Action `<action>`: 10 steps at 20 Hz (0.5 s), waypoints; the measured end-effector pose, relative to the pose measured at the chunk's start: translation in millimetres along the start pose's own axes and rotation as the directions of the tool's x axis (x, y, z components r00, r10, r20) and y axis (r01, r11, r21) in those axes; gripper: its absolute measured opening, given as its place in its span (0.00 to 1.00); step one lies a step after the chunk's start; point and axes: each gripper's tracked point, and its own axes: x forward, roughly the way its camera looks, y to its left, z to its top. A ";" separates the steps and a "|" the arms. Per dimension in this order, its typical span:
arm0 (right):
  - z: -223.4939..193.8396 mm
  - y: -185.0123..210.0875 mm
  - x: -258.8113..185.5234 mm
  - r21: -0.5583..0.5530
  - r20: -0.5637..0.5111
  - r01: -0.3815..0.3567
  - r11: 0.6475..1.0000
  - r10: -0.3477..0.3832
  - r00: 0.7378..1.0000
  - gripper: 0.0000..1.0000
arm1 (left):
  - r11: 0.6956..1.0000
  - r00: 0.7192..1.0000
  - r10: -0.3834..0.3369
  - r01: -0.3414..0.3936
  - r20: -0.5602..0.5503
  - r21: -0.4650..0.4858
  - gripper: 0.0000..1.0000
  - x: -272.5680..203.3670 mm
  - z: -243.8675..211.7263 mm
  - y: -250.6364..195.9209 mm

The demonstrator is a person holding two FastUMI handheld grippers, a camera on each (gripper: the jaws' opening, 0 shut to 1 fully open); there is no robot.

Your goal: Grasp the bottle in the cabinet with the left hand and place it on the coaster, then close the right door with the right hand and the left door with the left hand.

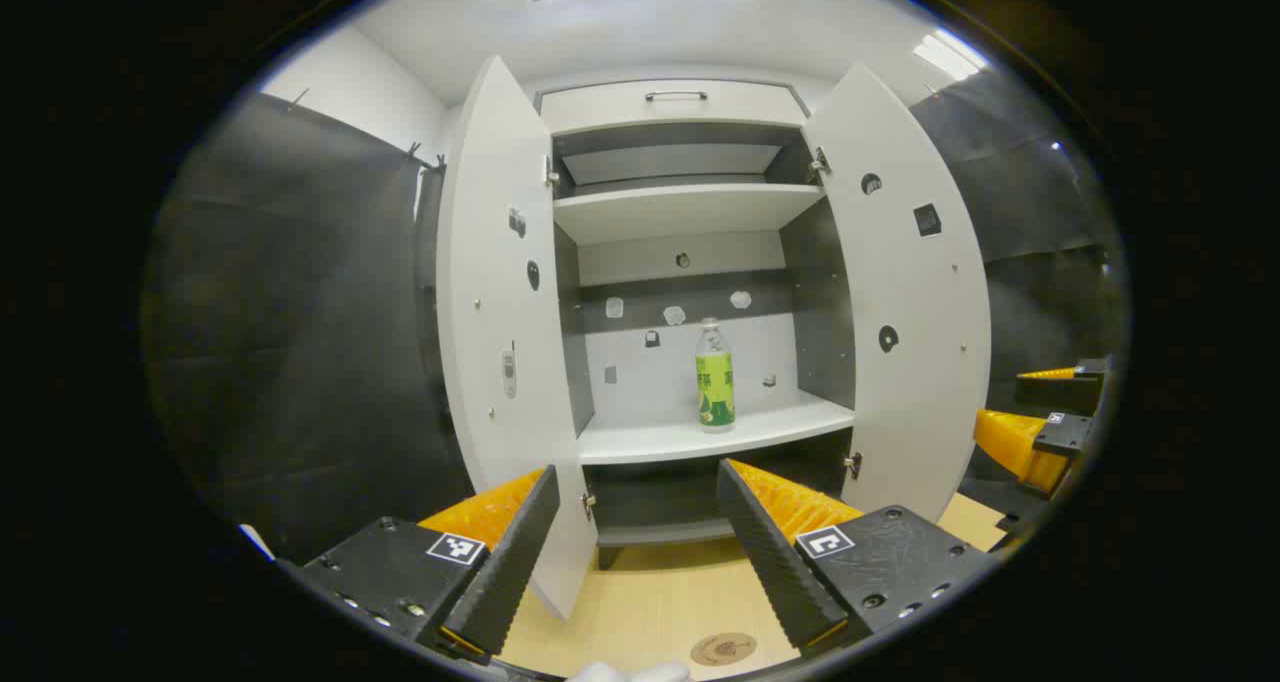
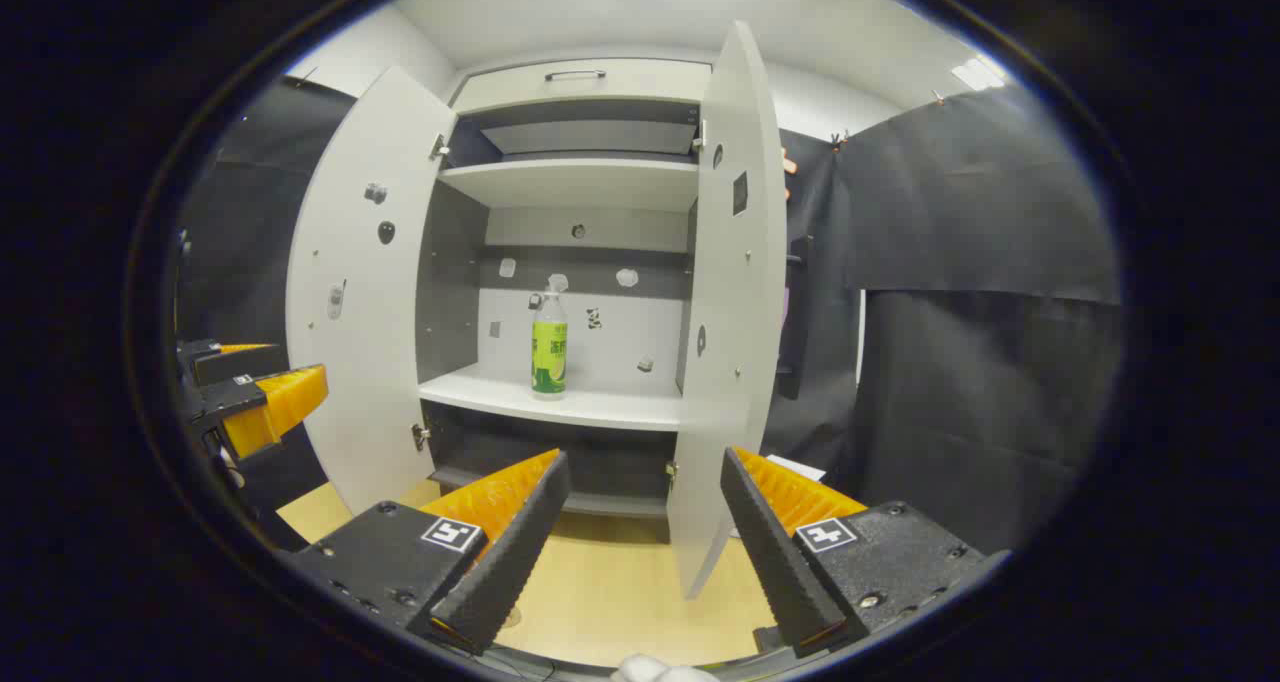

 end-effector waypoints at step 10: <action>0.5 -5.2 8.8 0.048 0.001 0.003 0.999 -0.003 1.000 0.99 | 1.000 1.000 0.008 -0.008 -0.007 0.011 0.96 7.7 3.0 2.7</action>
